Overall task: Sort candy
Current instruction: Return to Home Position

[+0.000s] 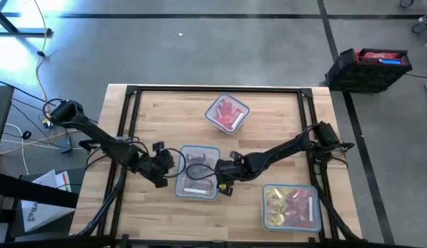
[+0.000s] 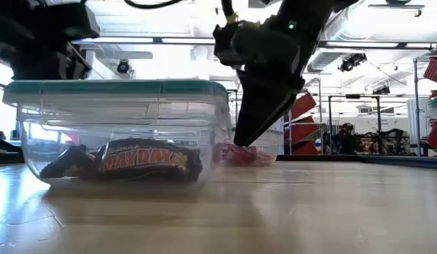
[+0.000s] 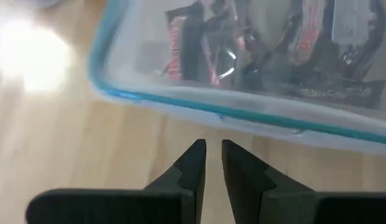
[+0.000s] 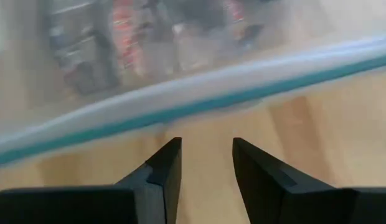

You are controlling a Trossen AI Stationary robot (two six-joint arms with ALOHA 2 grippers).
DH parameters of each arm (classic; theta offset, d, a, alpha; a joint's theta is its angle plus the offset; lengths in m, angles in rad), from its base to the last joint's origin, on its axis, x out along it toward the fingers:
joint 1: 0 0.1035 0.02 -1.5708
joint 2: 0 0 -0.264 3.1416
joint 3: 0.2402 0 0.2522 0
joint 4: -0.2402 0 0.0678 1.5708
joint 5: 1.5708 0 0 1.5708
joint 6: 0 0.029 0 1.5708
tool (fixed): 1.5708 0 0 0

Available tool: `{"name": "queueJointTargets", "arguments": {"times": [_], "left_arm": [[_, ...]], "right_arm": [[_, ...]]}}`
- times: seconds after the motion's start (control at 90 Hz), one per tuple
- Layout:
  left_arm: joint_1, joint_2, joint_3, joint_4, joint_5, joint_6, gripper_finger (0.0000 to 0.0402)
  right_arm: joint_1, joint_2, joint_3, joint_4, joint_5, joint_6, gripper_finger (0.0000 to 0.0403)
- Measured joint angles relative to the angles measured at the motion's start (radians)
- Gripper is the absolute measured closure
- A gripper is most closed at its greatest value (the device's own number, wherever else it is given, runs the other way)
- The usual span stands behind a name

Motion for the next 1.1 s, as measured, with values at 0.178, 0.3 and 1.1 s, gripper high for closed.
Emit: {"name": "queueJointTargets", "arguments": {"times": [0.178,0.3,1.1], "left_arm": [[-0.017,-0.048,0.051,0.025,-0.067,0.014,0.0363],[-0.018,-0.016,0.012,0.299,-0.024,0.175,0.0363],[0.192,0.093,-0.014,-0.042,0.027,-0.040,0.0363]], "right_arm": [[0.000,0.000,0.000,0.088,0.008,-0.037,0.0289],[-0.002,0.000,0.000,0.201,0.058,-0.109,0.0289],[0.077,-0.135,-0.002,0.323,0.114,-0.205,0.0289]]}}
